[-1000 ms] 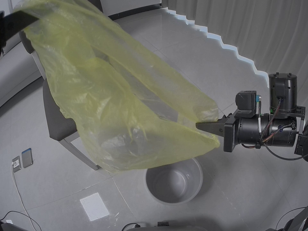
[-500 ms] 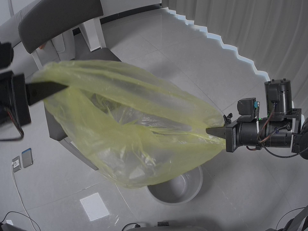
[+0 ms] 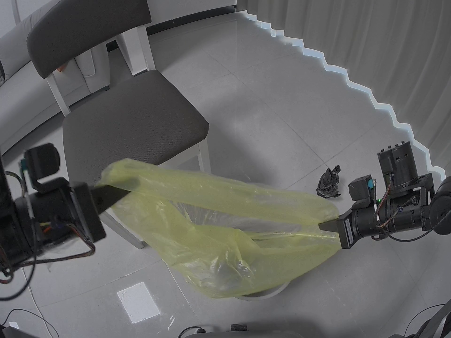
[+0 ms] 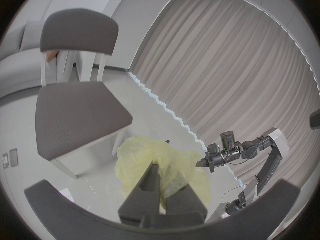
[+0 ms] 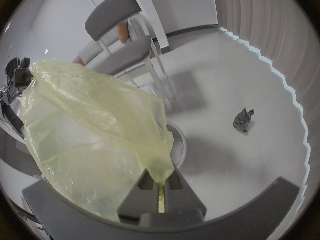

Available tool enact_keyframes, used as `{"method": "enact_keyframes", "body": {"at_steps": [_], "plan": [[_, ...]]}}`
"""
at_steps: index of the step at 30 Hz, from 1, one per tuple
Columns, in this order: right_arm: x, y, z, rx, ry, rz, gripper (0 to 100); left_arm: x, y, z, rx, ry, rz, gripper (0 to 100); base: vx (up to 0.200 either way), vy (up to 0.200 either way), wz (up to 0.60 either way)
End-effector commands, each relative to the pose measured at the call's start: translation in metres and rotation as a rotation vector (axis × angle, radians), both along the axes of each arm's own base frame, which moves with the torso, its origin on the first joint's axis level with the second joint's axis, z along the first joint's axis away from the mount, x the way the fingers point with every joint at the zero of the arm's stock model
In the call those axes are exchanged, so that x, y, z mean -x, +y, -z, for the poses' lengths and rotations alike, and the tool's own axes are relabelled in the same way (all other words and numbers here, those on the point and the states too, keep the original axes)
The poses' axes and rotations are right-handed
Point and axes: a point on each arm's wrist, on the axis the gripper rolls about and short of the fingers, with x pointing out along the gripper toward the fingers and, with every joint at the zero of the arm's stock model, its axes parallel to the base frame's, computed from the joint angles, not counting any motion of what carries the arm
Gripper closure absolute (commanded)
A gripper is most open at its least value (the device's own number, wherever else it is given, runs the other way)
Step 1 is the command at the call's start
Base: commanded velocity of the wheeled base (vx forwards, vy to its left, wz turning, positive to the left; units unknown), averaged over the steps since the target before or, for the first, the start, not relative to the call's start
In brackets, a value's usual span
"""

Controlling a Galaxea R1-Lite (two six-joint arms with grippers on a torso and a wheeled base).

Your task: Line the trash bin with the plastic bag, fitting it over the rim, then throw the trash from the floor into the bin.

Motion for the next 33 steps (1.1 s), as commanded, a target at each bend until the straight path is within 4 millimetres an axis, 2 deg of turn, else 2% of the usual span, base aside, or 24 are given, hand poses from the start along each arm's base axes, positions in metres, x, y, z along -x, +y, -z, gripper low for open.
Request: {"method": "enact_keyframes", "body": {"at_steps": [1,6,13,15,19,25,31,33], "plan": [[0.006,-0.011,0.023,0.071,0.082,0.003,100,-0.031,-0.032,0.047,-0.017,0.178,0.006,100,0.0,0.0,0.0],[0.004,-0.01,0.039,0.098,0.133,-0.007,100,-0.047,-0.05,0.067,-0.005,0.241,0.009,100,0.0,0.0,0.0],[0.001,-0.008,0.057,0.128,0.192,-0.019,100,-0.064,-0.09,0.097,0.021,0.256,0.051,100,0.0,0.0,0.0],[0.0,-0.009,0.06,0.131,0.202,-0.019,100,-0.071,-0.102,0.113,0.009,0.262,0.05,100,0.0,0.0,0.0],[-0.008,-0.009,0.072,0.136,0.226,-0.006,100,-0.082,-0.116,0.132,-0.003,0.273,0.057,100,0.0,0.0,0.0],[-0.022,-0.009,0.091,0.144,0.234,0.002,100,-0.096,-0.121,0.159,-0.032,0.319,0.045,100,0.0,0.0,0.0],[-0.044,-0.004,0.113,0.147,0.237,0.009,100,-0.124,-0.111,0.185,-0.012,0.329,-0.004,100,0.0,0.0,0.0],[-0.047,-0.004,0.115,0.147,0.239,0.013,100,-0.126,-0.107,0.185,-0.005,0.323,-0.017,100,0.0,0.0,0.0]]}}
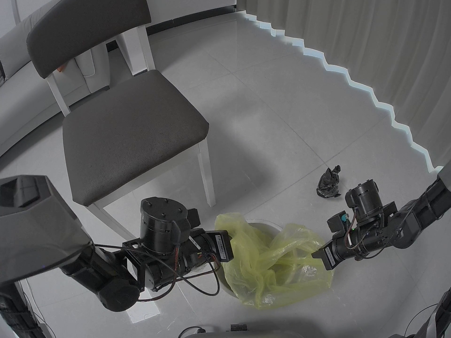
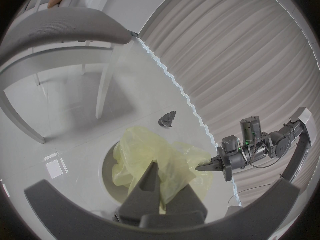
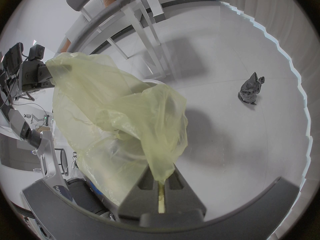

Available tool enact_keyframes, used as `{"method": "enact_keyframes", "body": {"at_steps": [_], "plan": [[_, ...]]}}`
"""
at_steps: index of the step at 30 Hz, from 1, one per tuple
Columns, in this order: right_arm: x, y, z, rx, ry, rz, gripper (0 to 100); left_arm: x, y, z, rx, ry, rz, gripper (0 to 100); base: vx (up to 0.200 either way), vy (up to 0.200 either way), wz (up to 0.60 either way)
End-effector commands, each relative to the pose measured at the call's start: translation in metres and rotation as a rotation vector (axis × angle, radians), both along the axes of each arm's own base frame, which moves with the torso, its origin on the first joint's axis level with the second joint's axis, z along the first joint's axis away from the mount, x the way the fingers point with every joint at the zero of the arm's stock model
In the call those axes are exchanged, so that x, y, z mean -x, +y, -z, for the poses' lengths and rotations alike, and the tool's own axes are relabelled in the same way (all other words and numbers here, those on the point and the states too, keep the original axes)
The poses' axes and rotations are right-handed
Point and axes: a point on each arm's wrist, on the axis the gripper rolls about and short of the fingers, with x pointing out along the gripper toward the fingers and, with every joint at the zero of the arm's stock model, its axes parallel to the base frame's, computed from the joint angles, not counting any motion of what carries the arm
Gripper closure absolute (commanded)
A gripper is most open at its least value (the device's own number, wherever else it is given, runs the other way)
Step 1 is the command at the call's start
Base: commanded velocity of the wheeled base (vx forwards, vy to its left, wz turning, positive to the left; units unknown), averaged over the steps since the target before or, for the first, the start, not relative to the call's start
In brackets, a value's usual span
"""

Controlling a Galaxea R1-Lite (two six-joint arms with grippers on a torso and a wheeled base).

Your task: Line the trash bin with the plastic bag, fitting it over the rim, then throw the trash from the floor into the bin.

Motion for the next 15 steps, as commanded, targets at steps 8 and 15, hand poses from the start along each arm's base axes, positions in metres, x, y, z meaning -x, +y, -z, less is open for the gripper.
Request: {"method": "enact_keyframes", "body": {"at_steps": [8,15], "plan": [[-0.017,-0.001,0.03,0.035,0.065,0.008,100,-0.006,0.019,0.04,-0.056,0.119,-0.064,100,0.0,0.0,0.0],[-0.024,0.002,0.044,0.043,0.09,0.006,100,-0.018,0.019,0.061,-0.036,0.111,-0.089,100,0.0,0.0,0.0]]}}
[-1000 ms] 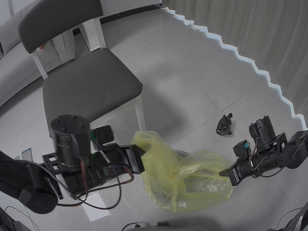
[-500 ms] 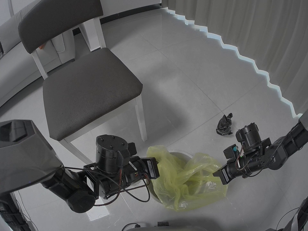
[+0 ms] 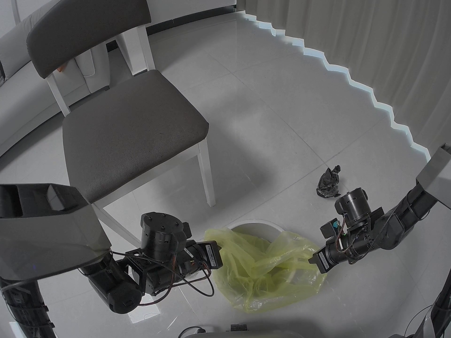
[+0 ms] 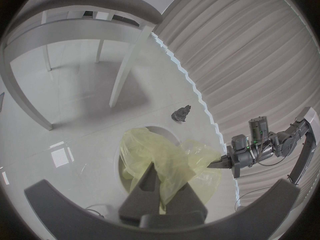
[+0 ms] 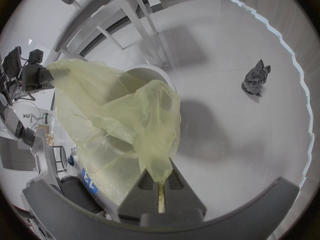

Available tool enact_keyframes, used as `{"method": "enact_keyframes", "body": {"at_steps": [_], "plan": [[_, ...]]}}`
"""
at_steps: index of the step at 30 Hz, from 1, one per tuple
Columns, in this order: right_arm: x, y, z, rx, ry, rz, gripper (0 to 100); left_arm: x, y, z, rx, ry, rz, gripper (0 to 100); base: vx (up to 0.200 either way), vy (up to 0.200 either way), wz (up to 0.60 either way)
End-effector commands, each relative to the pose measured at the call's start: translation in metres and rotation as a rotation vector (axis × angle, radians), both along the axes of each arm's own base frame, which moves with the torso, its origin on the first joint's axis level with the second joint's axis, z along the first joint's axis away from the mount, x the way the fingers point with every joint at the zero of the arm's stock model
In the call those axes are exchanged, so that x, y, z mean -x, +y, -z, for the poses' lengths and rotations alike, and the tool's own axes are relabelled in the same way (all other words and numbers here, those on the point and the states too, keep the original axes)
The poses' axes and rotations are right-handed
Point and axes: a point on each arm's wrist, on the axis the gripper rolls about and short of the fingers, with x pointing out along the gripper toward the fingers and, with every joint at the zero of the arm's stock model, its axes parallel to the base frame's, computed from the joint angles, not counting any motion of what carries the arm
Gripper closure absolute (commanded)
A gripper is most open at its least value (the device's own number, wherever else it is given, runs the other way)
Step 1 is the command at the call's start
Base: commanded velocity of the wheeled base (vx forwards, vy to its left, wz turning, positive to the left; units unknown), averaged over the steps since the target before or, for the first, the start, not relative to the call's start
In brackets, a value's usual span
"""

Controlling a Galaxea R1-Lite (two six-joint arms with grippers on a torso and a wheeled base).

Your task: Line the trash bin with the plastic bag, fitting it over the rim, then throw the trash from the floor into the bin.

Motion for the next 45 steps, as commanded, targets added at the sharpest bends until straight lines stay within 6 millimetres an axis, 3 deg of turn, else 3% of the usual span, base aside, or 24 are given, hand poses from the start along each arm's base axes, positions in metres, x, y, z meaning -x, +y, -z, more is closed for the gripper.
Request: {"method": "enact_keyframes", "body": {"at_steps": [1,11,12,18,19,23,24,29,34,39,42,45], "plan": [[-0.01,0.003,0.014,0.008,0.024,0.003,100,-0.012,0.009,0.024,-0.02,0.027,-0.041,100,0.0,0.0,0.0],[-0.026,0.004,0.014,0.0,-0.006,0.011,100,-0.02,0.027,0.037,-0.015,0.066,-0.054,100,0.0,0.0,0.0],[-0.025,0.003,0.015,0.006,0.0,0.007,0,-0.021,0.027,0.038,-0.012,0.061,-0.054,100,0.0,0.0,0.0],[-0.014,-0.011,0.013,0.036,0.011,0.0,0,-0.021,0.026,0.043,-0.023,0.053,-0.047,100,0.0,0.0,0.0],[-0.008,-0.022,0.0,0.047,-0.027,-0.01,0,-0.023,0.026,0.047,-0.03,0.054,-0.053,100,0.0,0.0,0.0],[-0.002,-0.029,-0.026,0.057,-0.128,-0.036,0,-0.024,0.024,0.051,-0.035,0.053,-0.053,100,0.0,0.0,0.0],[-0.001,-0.027,-0.032,0.051,-0.147,-0.041,0,-0.024,0.024,0.052,-0.038,0.054,-0.055,0,0.0,0.0,0.0],[-0.002,-0.009,-0.055,0.022,-0.234,-0.091,0,-0.021,0.028,0.053,-0.069,0.05,-0.06,0,0.0,0.0,0.0],[-0.001,0.002,-0.054,0.019,-0.235,-0.127,0,-0.017,0.032,0.049,-0.107,0.025,-0.104,0,0.0,0.0,0.0],[0.006,0.001,-0.047,0.026,-0.206,-0.133,0,-0.021,0.052,0.037,-0.204,-0.077,-0.161,0,0.0,0.0,0.0],[0.01,-0.003,-0.044,0.031,-0.192,-0.127,0,-0.026,0.066,0.013,-0.22,-0.218,-0.196,0,0.0,0.0,0.0],[0.013,-0.004,-0.045,0.028,-0.192,-0.134,0,-0.026,0.065,-0.012,-0.235,-0.329,-0.173,0,0.0,0.0,0.0]]}}
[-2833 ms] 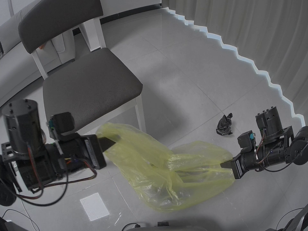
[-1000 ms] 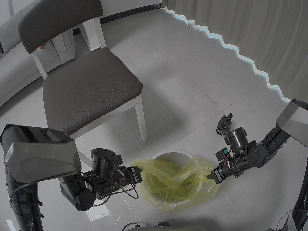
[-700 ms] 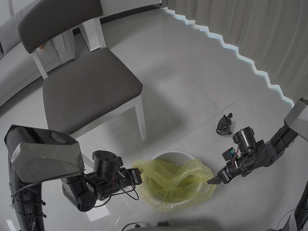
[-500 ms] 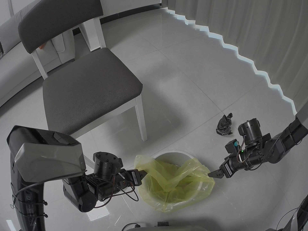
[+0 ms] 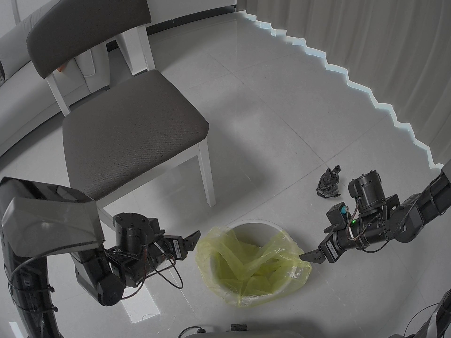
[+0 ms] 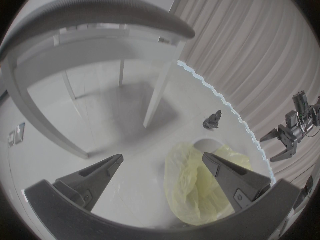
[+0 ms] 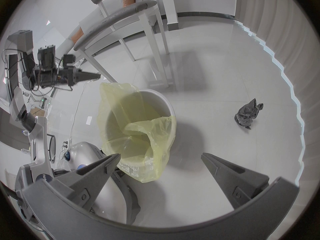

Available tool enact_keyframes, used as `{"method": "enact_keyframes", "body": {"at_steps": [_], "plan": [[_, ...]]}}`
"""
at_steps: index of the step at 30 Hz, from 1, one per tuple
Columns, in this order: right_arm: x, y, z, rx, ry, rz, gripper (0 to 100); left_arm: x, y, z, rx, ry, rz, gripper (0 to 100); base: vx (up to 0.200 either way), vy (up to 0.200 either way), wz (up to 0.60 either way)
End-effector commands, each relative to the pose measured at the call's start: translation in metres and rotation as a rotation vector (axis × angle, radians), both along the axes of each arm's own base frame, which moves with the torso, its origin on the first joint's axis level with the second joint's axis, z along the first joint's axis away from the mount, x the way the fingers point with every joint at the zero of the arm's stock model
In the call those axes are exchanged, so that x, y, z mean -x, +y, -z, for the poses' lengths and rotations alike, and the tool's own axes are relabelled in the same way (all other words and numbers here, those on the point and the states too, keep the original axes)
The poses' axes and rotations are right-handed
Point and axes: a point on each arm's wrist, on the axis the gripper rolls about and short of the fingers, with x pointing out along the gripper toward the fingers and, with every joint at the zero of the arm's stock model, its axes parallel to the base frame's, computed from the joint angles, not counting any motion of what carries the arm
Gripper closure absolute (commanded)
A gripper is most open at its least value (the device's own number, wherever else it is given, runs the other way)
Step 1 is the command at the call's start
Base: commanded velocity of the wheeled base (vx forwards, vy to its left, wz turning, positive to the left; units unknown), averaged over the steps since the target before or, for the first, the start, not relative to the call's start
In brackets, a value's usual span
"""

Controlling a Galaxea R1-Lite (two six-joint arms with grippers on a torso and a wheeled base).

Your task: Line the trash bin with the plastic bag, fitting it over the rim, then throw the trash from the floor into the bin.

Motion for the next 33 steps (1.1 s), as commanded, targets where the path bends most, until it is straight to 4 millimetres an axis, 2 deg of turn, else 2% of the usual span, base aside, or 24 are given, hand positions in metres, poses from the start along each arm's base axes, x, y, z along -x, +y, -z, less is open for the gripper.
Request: {"method": "enact_keyframes", "body": {"at_steps": [1,5,8,9,11,14,16,21,26,33], "plan": [[0.006,-0.002,-0.002,-0.003,0.0,-0.006,0,0.0,0.003,-0.048,-0.02,-0.191,0.03,0,0.0,0.0,0.0],[0.012,-0.004,-0.01,-0.016,-0.019,-0.003,0,0.012,-0.019,-0.058,-0.132,-0.259,0.182,0,0.0,0.0,0.0],[0.021,-0.01,-0.018,-0.029,-0.035,0.01,0,0.027,-0.043,-0.05,-0.244,-0.254,0.362,0,0.0,0.0,0.0],[0.021,-0.011,-0.019,-0.03,-0.037,0.012,0,0.027,-0.044,-0.05,-0.246,-0.254,0.368,0,0.0,0.0,0.0],[0.032,-0.018,-0.025,-0.045,-0.047,0.016,0,0.033,-0.067,-0.043,-0.279,-0.246,0.457,0,0.0,0.0,0.0],[0.04,-0.023,-0.029,-0.063,-0.05,0.013,0,0.032,-0.079,-0.034,-0.289,-0.228,0.488,0,0.0,0.0,0.0],[0.05,-0.029,-0.035,-0.086,-0.057,0.036,0,0.029,-0.094,-0.018,-0.3,-0.205,0.521,0,0.0,0.0,0.0],[0.056,-0.037,-0.043,-0.118,-0.073,0.084,0,0.022,-0.105,-0.003,-0.31,-0.19,0.535,0,0.0,0.0,0.0],[0.062,-0.045,-0.048,-0.158,-0.082,0.084,0,0.01,-0.118,0.022,-0.341,-0.146,0.551,0,0.0,0.0,0.0],[0.07,-0.048,-0.057,-0.172,-0.118,0.082,0,0.012,-0.127,0.032,-0.356,-0.121,0.576,0,0.0,0.0,0.0]]}}
